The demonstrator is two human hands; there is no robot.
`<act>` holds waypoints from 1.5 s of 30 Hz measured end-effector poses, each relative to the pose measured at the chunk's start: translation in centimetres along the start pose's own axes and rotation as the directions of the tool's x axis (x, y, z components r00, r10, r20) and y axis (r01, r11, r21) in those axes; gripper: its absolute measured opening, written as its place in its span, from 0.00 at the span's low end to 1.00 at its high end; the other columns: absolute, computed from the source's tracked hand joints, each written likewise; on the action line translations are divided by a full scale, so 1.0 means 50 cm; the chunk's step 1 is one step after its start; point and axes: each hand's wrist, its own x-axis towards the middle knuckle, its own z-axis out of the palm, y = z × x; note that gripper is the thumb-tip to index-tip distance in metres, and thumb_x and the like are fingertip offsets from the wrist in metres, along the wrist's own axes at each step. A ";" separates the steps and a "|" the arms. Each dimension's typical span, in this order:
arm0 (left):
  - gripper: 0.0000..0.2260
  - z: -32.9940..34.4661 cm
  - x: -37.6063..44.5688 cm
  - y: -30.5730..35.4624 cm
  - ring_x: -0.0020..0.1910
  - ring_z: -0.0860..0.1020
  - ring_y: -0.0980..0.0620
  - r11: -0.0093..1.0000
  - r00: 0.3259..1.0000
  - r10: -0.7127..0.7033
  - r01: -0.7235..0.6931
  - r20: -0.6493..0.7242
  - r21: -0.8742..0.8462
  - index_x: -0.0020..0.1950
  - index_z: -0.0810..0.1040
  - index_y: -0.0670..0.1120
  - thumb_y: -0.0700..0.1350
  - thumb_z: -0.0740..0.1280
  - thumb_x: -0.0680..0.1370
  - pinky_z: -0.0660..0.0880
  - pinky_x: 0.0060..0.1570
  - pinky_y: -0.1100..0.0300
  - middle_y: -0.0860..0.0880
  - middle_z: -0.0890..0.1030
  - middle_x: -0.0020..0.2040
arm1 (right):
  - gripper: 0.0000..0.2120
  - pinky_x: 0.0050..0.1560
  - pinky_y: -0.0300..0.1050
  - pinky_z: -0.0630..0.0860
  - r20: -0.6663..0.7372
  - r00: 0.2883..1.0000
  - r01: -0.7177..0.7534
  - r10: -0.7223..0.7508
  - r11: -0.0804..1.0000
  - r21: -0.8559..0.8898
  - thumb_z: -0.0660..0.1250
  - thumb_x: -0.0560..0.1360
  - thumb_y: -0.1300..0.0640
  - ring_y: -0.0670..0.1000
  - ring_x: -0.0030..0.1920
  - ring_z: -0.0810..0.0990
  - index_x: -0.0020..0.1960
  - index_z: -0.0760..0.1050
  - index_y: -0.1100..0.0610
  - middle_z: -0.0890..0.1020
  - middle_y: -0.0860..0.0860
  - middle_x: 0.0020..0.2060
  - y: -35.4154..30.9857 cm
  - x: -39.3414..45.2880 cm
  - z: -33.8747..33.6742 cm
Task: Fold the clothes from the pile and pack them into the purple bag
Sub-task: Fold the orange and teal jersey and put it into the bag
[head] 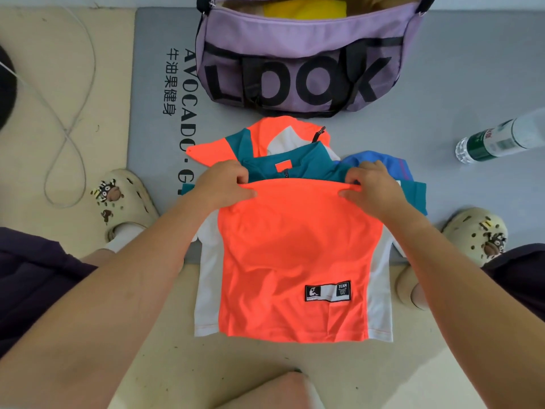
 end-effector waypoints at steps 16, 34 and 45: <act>0.30 -0.300 -0.139 0.141 0.29 0.70 0.52 0.964 0.953 0.055 0.027 -0.299 0.263 0.27 0.66 0.46 0.71 0.66 0.69 0.58 0.29 0.58 0.50 0.70 0.27 | 0.28 0.30 0.46 0.63 -0.155 0.985 -0.081 0.078 0.997 -0.014 0.73 0.67 0.36 0.53 0.32 0.70 0.33 0.66 0.58 0.70 0.51 0.28 -0.114 -0.077 -0.320; 0.26 -0.234 -0.282 0.190 0.47 0.77 0.41 0.966 0.867 -0.016 0.141 -0.498 0.215 0.34 0.74 0.46 0.70 0.64 0.71 0.63 0.35 0.56 0.45 0.76 0.39 | 0.21 0.34 0.47 0.64 -0.503 0.851 -0.160 0.151 0.987 0.026 0.61 0.77 0.40 0.59 0.33 0.71 0.35 0.67 0.56 0.71 0.57 0.32 -0.151 -0.224 -0.311; 0.29 0.040 -0.199 0.072 0.67 0.70 0.45 0.931 0.944 -0.294 0.249 0.147 0.268 0.75 0.63 0.49 0.56 0.64 0.77 0.73 0.59 0.51 0.45 0.67 0.72 | 0.16 0.48 0.50 0.70 0.128 0.887 -0.423 0.443 0.893 -0.156 0.58 0.78 0.57 0.61 0.57 0.76 0.65 0.65 0.58 0.73 0.57 0.59 -0.057 -0.192 -0.018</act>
